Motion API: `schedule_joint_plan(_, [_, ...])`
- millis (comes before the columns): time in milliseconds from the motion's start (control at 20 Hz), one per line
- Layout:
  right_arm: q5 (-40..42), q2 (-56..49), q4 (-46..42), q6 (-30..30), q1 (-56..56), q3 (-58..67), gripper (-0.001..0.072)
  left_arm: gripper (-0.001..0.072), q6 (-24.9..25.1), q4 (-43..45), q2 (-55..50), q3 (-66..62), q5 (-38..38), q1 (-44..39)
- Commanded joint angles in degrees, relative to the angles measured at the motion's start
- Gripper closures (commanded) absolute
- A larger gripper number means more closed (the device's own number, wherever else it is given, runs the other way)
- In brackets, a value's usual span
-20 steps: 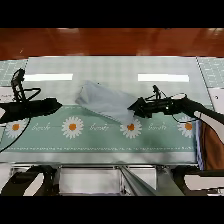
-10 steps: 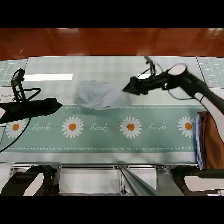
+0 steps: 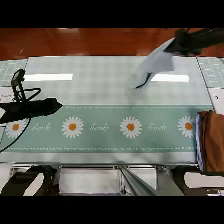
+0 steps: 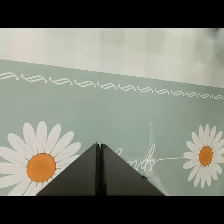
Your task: Fold the shirts.
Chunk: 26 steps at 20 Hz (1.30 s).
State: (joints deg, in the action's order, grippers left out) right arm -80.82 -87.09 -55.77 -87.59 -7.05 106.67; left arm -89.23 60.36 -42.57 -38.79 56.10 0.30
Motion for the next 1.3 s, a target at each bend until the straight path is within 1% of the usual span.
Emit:
schedule_joint_plan(0, [-7.04, 0.63, 1.81, -3.78, -11.19, 6.32, 0.069, 0.0673, 0.04, 0.0, 0.02, -0.02, 0.0, 0.04])
schedule_joint_plan(100, [-8.83, 2.12, 3.69, -5.01, -18.03, 6.29, 0.069, 0.0672, 0.07, 0.02, 0.02, -0.02, -0.07, 0.04])
schedule_joint_plan(400, [-17.59, 6.32, 3.23, -5.84, -37.05, 6.29, 0.069, 0.0672, 0.07, 0.02, 0.02, -0.04, -1.31, 0.04])
schedule_joint_plan(550, [-24.85, 7.76, -2.91, -6.12, -43.67, 6.27, 0.0691, 0.0672, 0.04, 0.02, 0.02, -0.04, -5.14, 0.04])
schedule_joint_plan(600, [-25.7, 8.48, -4.85, -6.14, -45.31, 5.79, 0.0691, 0.0672, 0.04, 0.02, 0.02, -0.04, -6.93, 0.04])
schedule_joint_plan(650, [-25.62, 10.34, -4.94, -6.43, -47.43, 4.11, 0.0691, 0.0672, 0.04, 0.0, 0.02, -0.04, -8.66, 0.04])
schedule_joint_plan(750, [-25.68, 14.21, -7.8, -6.71, -50.8, -0.87, 0.0691, 0.0672, 0.04, 0.0, 0.02, -0.02, -12.48, 0.04])
schedule_joint_plan(800, [-25.68, 16.57, -10.64, -6.58, -52.33, -4.39, 0.0691, 0.0672, 0.04, 0.0, 0.02, -0.02, -14.4, 0.04])
schedule_joint_plan(900, [-25.68, 21.92, -19.82, -6.16, -55.69, -13.38, 0.069, 0.0672, 0.02, 0.0, 0.0, -0.02, -17.57, 0.04])
schedule_joint_plan(950, [-25.68, 24.52, -24.22, -6.14, -57.86, -18.58, 0.069, 0.0672, 0.04, 0.0, 0.0, -0.02, -18.51, 0.04])
schedule_joint_plan(1000, [-25.68, 26.8, -26.71, -6.27, -59.98, -23.45, 0.069, 0.0672, 0.04, 0.02, -0.02, -0.02, -19.28, 0.04])
schedule_joint_plan(1100, [-25.73, 30.75, -28.41, -6.03, -64.22, -32.5, 0.0689, 0.0672, 0.04, 0.02, -0.02, -0.02, -19.91, 0.04])
schedule_joint_plan(1200, [-25.77, 33.48, -32.85, -5.53, -66.47, -39.67, 0.0688, 0.0672, 0.07, 0.02, -0.07, -0.02, -19.91, 0.02])
schedule_joint_plan(1250, [-25.75, 34.6, -34.73, -5.09, -66.29, -43.41, 0.0664, 0.0672, 0.09, 0.07, -0.2, -0.02, -20.11, 0.04])
